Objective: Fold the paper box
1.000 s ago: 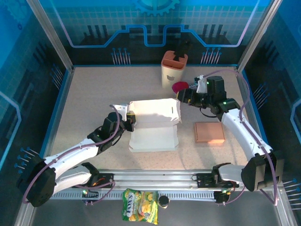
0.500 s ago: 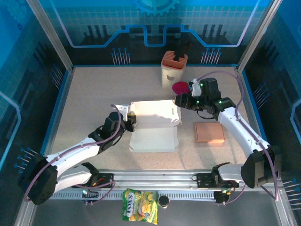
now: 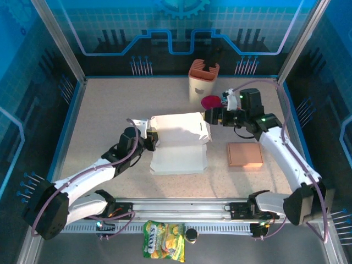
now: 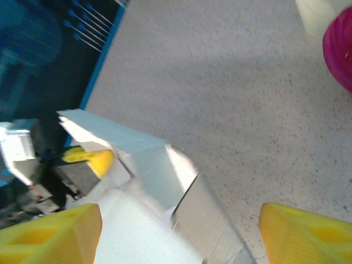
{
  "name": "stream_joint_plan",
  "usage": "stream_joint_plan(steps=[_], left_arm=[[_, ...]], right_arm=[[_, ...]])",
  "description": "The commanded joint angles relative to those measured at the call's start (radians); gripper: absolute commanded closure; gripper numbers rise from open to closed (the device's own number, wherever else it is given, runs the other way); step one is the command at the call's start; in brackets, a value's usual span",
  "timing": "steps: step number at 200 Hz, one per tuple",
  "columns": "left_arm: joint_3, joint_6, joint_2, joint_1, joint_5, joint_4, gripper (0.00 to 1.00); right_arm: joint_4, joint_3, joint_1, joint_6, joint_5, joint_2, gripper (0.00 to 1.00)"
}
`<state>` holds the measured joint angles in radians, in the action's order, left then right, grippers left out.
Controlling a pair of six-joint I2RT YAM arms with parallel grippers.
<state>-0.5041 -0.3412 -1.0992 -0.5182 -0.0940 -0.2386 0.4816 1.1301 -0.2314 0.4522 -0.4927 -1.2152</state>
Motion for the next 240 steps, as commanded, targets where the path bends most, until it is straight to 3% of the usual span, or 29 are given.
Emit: stream_joint_plan(steps=[1,25,77,137,203,240], left_arm=[[-0.039,-0.023,-0.002,0.017,0.068,-0.031,1.00],[-0.030,-0.052,0.012,0.055,0.125,-0.050,1.00],[-0.040,-0.103,0.001,0.142,0.285,-0.074,1.00],[-0.053,-0.107,-0.029,0.164,0.344,-0.078,1.00],[-0.071,-0.098,-0.033,0.165,0.359,-0.058,1.00],[-0.070,-0.095,-0.043,0.167,0.366,-0.060,1.00]], right_arm=[[-0.109,-0.054,0.101,0.038,-0.206,0.065,0.21],[-0.255,-0.150,0.188,0.110,-0.345,0.079,0.26],[-0.468,-0.245,0.197,0.156,-0.465,0.034,0.51],[-0.526,-0.259,0.164,0.135,-0.504,-0.002,0.51],[-0.450,-0.201,0.076,0.030,-0.484,-0.041,0.54],[-0.376,-0.173,0.033,-0.023,-0.408,-0.048,0.55]])
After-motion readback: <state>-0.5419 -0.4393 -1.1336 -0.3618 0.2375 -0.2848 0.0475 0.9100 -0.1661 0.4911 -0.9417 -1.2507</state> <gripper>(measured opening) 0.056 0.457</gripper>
